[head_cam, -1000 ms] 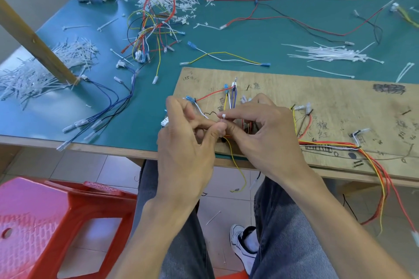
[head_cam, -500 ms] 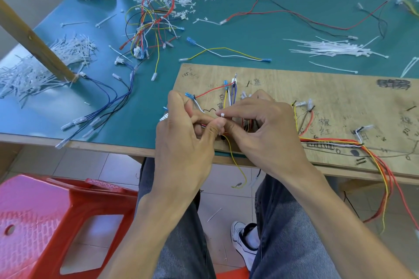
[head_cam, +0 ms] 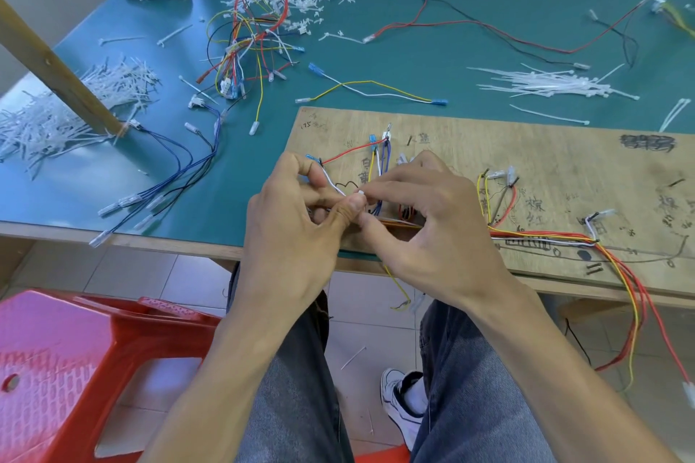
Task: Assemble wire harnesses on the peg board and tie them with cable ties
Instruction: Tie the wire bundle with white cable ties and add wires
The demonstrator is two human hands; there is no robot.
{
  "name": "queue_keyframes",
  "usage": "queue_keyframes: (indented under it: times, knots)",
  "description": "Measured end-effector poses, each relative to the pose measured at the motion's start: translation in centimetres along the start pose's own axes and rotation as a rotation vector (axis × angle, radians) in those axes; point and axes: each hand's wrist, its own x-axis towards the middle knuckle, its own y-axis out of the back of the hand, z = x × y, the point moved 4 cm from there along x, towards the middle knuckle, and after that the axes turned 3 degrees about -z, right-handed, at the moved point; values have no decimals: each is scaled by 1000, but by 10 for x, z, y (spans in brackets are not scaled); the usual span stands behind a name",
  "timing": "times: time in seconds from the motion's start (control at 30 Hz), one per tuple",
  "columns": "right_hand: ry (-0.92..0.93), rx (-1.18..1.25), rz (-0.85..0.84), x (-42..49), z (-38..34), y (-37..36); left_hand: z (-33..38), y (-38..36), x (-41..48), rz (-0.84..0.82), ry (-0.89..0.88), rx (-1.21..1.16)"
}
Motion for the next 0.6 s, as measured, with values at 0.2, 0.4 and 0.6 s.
queue_keyframes:
  times: [0.2,0.4,0.6]
  knots:
    - [13,-41,-3,0,2,-1,-1,13,15,-179,83,91]
    - [25,-69,4,-1,3,-2,6,12,29,-292,144,125]
    - [22,-65,14,-1,5,-2,5,11,32,-372,119,82]
